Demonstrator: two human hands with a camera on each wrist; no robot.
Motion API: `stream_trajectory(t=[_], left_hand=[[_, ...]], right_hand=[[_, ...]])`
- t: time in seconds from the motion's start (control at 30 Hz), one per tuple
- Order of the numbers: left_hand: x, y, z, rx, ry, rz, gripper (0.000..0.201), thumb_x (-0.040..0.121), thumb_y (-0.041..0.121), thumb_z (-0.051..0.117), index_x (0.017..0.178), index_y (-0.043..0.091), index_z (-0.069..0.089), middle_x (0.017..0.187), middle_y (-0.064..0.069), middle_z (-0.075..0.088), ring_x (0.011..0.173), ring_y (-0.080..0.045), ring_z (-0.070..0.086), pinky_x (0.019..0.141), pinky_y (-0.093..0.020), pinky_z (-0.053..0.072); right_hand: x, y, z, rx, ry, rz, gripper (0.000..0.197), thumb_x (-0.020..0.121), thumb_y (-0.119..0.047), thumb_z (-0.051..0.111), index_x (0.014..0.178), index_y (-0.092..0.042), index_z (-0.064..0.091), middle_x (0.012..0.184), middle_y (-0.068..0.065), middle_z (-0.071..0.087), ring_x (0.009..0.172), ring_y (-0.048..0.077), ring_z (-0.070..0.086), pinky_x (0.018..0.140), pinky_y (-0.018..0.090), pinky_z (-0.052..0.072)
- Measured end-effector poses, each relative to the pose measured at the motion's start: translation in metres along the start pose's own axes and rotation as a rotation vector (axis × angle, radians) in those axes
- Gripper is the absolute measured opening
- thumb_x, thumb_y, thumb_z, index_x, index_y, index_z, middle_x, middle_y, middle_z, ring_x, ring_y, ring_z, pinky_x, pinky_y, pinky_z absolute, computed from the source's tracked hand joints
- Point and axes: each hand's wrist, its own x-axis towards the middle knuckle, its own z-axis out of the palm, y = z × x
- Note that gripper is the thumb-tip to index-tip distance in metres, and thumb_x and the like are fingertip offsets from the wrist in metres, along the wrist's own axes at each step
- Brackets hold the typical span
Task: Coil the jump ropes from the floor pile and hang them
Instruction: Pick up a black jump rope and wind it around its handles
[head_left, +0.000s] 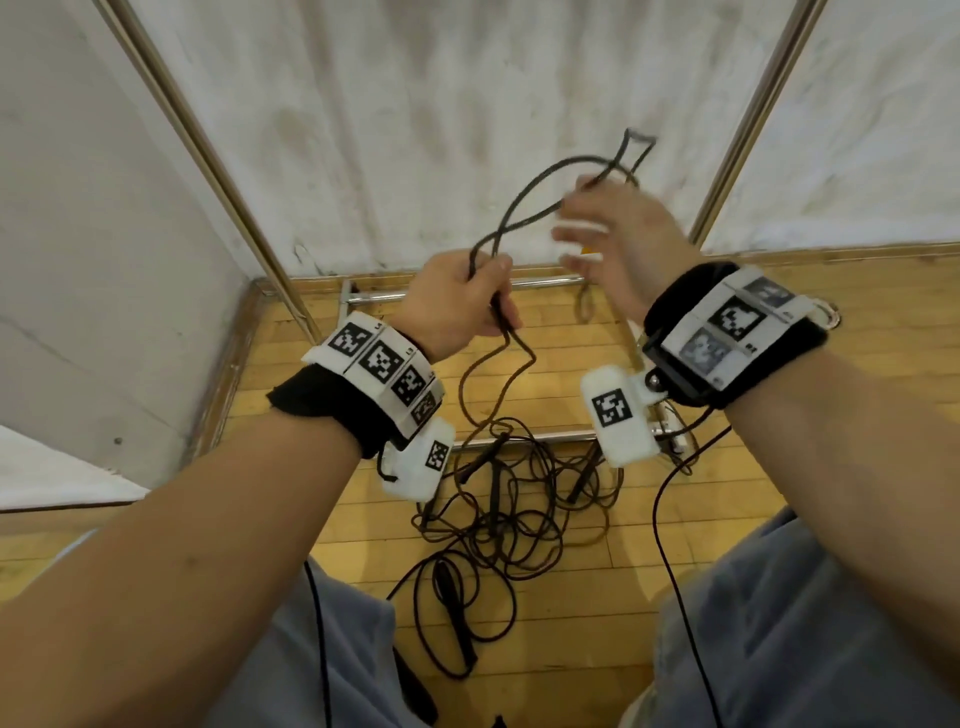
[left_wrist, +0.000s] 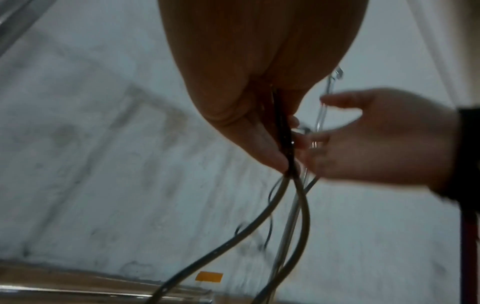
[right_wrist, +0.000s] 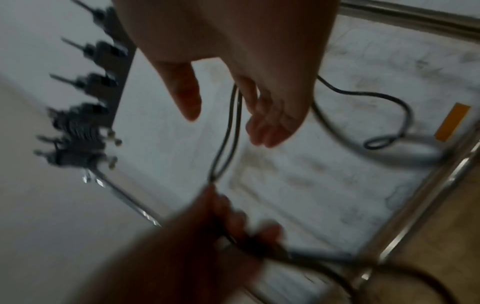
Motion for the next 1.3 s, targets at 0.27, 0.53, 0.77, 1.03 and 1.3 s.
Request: stream_trajectory(t=[0.27, 0.53, 0.77, 1.03, 1.3], left_hand=[[0.008, 0.025, -0.009, -0.318, 0.241, -0.013, 0.037, 0.102, 0.026, 0.041, 0.071, 0.011, 0.054, 0.054, 0.000, 0.063, 0.060, -0.028, 0.069, 0.050, -0.027, 0.051], [0.011, 0.024, -0.036, -0.472, 0.335, -0.117, 0.030, 0.098, 0.038, 0.049, 0.093, 0.010, 0.060, 0.090, -0.004, 0.070, 0.084, -0.020, 0.070, 0.068, -0.030, 0.056], [-0.009, 0.004, -0.012, 0.184, -0.367, -0.272, 0.054, 0.072, 0.031, 0.074, 0.123, 0.031, 0.057, 0.137, 0.005, 0.051, 0.128, -0.013, 0.041, 0.101, -0.036, 0.030], [-0.014, -0.004, 0.014, 0.492, -0.092, 0.186, 0.016, 0.080, 0.032, 0.074, 0.087, 0.017, 0.074, 0.118, -0.004, 0.054, 0.120, -0.023, 0.044, 0.105, -0.040, 0.032], [-0.020, -0.003, 0.015, 0.679, -0.300, 0.183, 0.023, 0.092, 0.033, 0.060, 0.071, 0.023, 0.062, 0.074, 0.006, 0.056, 0.074, -0.015, 0.050, 0.064, -0.023, 0.030]], right_hand=[[-0.024, 0.062, 0.026, -0.758, -0.341, 0.062, 0.037, 0.084, -0.052, 0.058, 0.067, -0.023, 0.073, 0.084, -0.008, 0.071, 0.088, 0.008, 0.062, 0.081, 0.032, 0.041], [-0.021, 0.062, 0.030, -0.403, -0.322, 0.231, 0.038, 0.100, -0.032, 0.039, 0.073, -0.013, 0.058, 0.060, -0.003, 0.065, 0.064, 0.016, 0.065, 0.080, 0.035, 0.053], [-0.014, 0.018, 0.027, 0.205, -0.132, 0.225, 0.038, 0.101, -0.034, 0.036, 0.069, -0.016, 0.045, 0.047, -0.007, 0.029, 0.040, 0.010, 0.024, 0.048, 0.025, 0.029], [-0.017, 0.006, 0.024, 0.419, -0.060, 0.219, 0.038, 0.101, -0.033, 0.035, 0.070, -0.014, 0.045, 0.044, -0.006, 0.023, 0.037, 0.010, 0.017, 0.038, 0.022, 0.024], [-0.021, 0.001, 0.009, 0.543, 0.011, 0.241, 0.039, 0.102, -0.037, 0.032, 0.071, -0.016, 0.044, 0.047, -0.006, 0.024, 0.038, 0.009, 0.020, 0.040, 0.022, 0.022]])
